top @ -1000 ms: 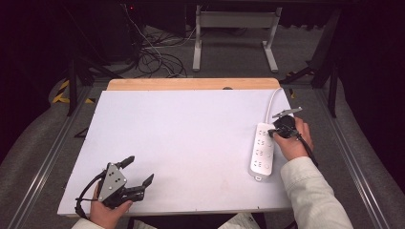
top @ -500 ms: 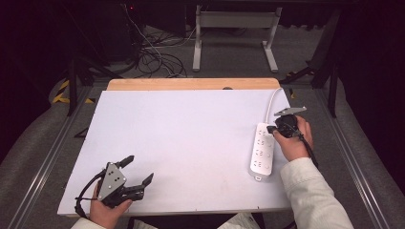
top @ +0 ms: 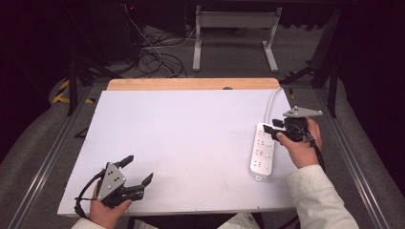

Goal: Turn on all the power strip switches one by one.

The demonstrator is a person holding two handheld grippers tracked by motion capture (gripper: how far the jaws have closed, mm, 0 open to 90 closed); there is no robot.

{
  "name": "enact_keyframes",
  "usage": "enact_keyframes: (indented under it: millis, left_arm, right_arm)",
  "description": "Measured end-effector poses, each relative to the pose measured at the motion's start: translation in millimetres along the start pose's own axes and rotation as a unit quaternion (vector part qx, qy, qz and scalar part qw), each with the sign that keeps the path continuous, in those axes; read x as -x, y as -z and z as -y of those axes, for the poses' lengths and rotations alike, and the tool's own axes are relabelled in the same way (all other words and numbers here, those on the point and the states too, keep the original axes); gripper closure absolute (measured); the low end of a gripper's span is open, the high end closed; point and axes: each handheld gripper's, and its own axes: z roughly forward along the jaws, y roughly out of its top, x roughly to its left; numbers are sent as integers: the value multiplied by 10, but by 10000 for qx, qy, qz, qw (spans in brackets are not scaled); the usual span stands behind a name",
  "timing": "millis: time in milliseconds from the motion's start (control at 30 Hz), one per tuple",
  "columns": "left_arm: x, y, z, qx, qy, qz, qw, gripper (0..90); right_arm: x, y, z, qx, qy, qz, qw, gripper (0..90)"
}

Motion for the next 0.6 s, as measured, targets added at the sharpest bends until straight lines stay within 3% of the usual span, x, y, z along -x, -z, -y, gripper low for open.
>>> enact_keyframes:
  millis: [100,200,333,433,500,600]
  left_arm:
    - [-4,11,-1,21,33,8,10000,176]
    - [-2,22,-3,34,48,-5,10000,176]
    - [-18,37,-2,56,117,2,9999,173]
    - [-47,56,-3,112,168,-38,9998,171]
    - [-74,74,-2,112,174,-56,9998,170]
    - [-102,91,0,145,233,-93,9996,169]
  right_arm:
    - [-133,132,18,471,103,-238,9986,319]
    - [-261,258,86,718,209,-484,9960,275]
    - [-381,405,240,1089,273,-745,9909,245]
    - [-451,481,399,1390,157,-977,9853,222]
    - [-506,489,524,1498,129,-1089,9826,216]
    - [-588,451,709,1484,210,-1184,9816,216]
